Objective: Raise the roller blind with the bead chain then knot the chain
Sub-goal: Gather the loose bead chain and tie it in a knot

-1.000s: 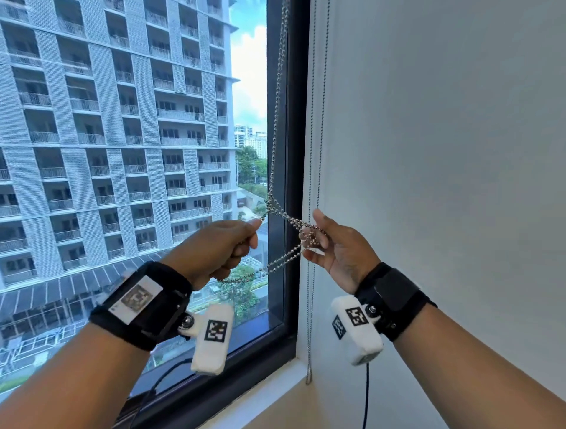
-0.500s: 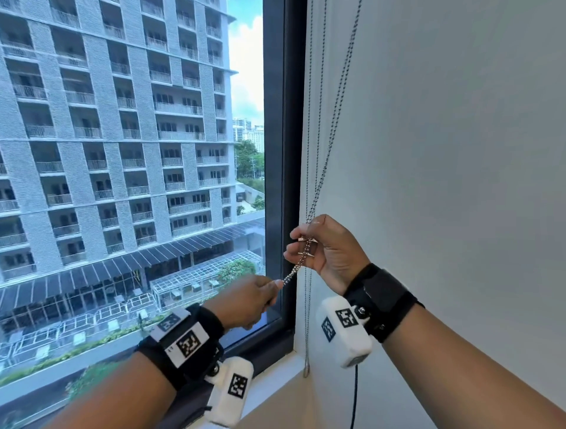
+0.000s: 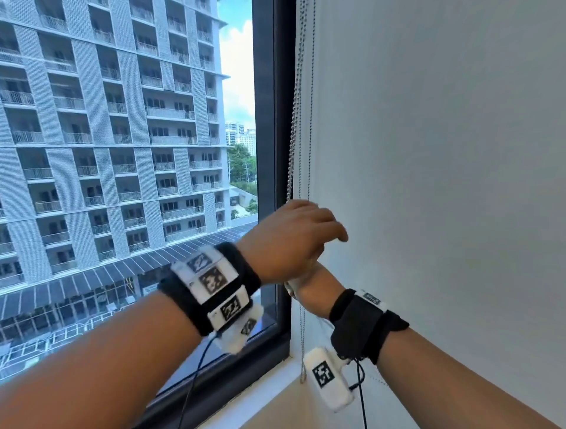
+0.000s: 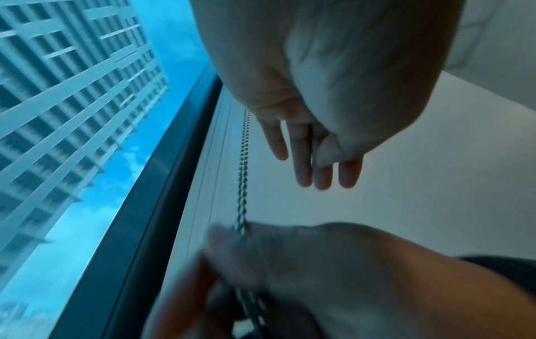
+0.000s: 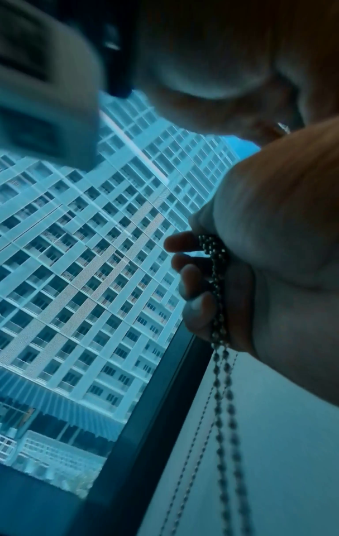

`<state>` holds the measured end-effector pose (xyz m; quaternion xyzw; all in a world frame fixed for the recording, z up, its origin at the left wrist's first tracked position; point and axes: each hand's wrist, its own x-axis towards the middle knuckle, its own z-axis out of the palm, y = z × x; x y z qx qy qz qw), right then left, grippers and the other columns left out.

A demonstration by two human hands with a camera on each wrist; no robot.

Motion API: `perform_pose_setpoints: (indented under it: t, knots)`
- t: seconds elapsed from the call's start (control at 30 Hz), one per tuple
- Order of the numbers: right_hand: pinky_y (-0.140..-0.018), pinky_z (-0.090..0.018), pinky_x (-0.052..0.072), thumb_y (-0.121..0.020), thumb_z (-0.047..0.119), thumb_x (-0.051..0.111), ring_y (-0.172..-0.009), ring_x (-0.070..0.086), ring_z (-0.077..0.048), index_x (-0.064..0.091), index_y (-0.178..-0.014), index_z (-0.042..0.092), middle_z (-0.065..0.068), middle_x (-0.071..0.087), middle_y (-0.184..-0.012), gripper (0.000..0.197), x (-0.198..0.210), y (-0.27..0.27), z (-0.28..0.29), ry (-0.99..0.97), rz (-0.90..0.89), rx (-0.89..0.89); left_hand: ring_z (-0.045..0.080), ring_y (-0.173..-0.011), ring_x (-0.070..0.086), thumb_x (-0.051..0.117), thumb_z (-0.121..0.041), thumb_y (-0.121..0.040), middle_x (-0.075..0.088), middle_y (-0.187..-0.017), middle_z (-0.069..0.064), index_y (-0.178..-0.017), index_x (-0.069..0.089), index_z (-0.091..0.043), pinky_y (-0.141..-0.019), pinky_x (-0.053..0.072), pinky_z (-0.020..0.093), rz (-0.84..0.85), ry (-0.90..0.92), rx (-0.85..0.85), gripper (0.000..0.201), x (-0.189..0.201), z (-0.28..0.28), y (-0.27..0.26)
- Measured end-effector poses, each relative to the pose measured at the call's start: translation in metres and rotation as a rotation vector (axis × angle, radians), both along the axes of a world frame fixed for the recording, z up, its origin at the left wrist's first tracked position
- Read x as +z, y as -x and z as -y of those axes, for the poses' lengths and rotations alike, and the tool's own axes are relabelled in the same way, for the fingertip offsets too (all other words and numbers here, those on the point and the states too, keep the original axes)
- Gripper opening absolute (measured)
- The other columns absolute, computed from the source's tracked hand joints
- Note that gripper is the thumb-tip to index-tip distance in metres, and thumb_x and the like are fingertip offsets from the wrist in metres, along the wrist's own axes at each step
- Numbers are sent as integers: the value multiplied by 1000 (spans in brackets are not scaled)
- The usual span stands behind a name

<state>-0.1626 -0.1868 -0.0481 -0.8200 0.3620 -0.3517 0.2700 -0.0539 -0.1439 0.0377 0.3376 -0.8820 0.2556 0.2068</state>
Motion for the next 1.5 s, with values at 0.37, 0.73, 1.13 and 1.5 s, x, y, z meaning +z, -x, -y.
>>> perform_pose_setpoints:
  t: [0.37,0.73,1.13,1.5]
  knots:
    - [-61,-27,39,-95,27,60,-54,45,-3,63,-81,22,17,53,-58,16,70,41,1,227,241,-36,7,-75,49,58,-54,-85,48,-74,-17,-90,61,-23,-88,44,38,-153,-64,51,32,29,10,-51]
    - [-51,-21,35,-92,23,63,-45,43,-2,63,-74,20,12,52,-59,18,172,16,-25,450,284,1,21,-86,49,47,7,-88,45,-103,17,-117,67,-7,-68,50,35,-663,479,-44,37,9,-1,-38]
    - [-65,-23,42,-94,27,59,-71,57,-8,71,-90,11,4,66,-78,20,185,-6,-28,641,13,4,12,-88,69,43,8,-95,57,-126,4,-131,61,-3,-67,55,20,-1759,-179,-245,42,32,7,-12]
    - [-63,-29,45,-95,25,56,-66,56,-13,66,-87,9,-6,68,-78,20,184,13,-14,586,35,-24,9,-59,57,69,-6,-89,72,-73,11,-78,78,-4,-49,50,11,-1445,-787,-62,14,67,6,-24]
